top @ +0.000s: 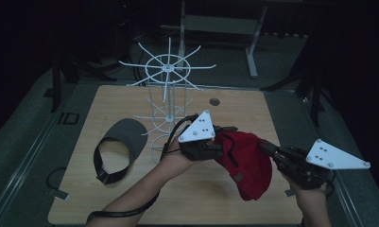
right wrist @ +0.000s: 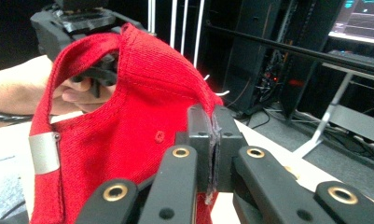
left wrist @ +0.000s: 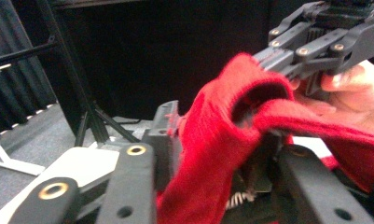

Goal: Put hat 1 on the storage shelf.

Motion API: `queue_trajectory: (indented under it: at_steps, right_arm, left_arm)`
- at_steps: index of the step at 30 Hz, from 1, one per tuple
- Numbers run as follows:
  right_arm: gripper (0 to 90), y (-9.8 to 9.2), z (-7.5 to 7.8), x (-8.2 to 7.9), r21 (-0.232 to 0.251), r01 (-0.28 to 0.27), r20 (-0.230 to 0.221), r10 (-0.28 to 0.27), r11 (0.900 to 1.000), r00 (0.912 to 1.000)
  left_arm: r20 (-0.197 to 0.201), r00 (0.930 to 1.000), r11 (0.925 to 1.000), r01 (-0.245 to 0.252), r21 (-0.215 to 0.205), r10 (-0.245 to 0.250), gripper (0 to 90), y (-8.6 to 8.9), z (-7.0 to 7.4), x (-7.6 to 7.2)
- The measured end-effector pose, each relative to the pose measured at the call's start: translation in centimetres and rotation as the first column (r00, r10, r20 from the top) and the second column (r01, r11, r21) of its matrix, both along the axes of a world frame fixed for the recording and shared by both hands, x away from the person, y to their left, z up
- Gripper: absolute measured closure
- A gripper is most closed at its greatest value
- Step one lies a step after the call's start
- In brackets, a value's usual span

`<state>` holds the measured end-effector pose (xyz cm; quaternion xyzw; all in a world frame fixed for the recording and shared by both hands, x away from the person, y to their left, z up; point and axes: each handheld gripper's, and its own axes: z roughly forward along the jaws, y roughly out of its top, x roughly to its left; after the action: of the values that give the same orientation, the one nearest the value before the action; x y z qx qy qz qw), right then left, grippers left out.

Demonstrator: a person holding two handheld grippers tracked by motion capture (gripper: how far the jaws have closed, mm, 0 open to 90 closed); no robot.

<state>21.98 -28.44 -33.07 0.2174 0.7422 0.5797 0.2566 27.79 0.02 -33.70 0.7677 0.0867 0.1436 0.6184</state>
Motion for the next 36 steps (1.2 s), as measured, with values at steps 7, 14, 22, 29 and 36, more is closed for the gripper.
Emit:
queue_trajectory:
  at_steps: [7, 14, 22, 29, 36]
  right_arm:
    - [88.6, -0.4, 0.3, 0.1, 0.015, 0.036, -0.006, -0.036, 0.999, 0.9993]
    - [88.6, -0.3, 0.4, 0.0, 0.011, 0.031, -0.009, -0.031, 0.999, 0.9995]
    - [88.6, -0.5, 0.5, -0.1, 0.023, 0.042, -0.007, -0.042, 0.999, 0.9991]
    - [88.6, -1.0, 0.9, 0.0, 0.050, 0.076, -0.010, -0.075, 0.996, 0.9971]
    - [88.7, -1.3, 1.2, 0.6, 0.050, 0.124, -0.010, -0.123, 0.991, 0.9923]
  left_arm:
    - [0.017, 0.9982, 0.9982, -0.057, 0.020, 0.057, 51.5, 0.5, -0.1, -0.4]
    - [0.035, 0.9962, 0.9966, -0.080, 0.018, 0.080, 50.6, 1.3, -0.2, -1.2]
    - [0.029, 0.9912, 0.9916, -0.129, 0.004, 0.129, 50.7, 2.9, -0.3, -1.5]
    - [0.007, 0.9811, 0.9808, -0.193, -0.027, 0.193, 51.4, 4.4, -0.3, -1.5]
    - [0.010, 0.9733, 0.9732, -0.229, -0.020, 0.229, 51.4, 5.0, -0.8, -2.2]
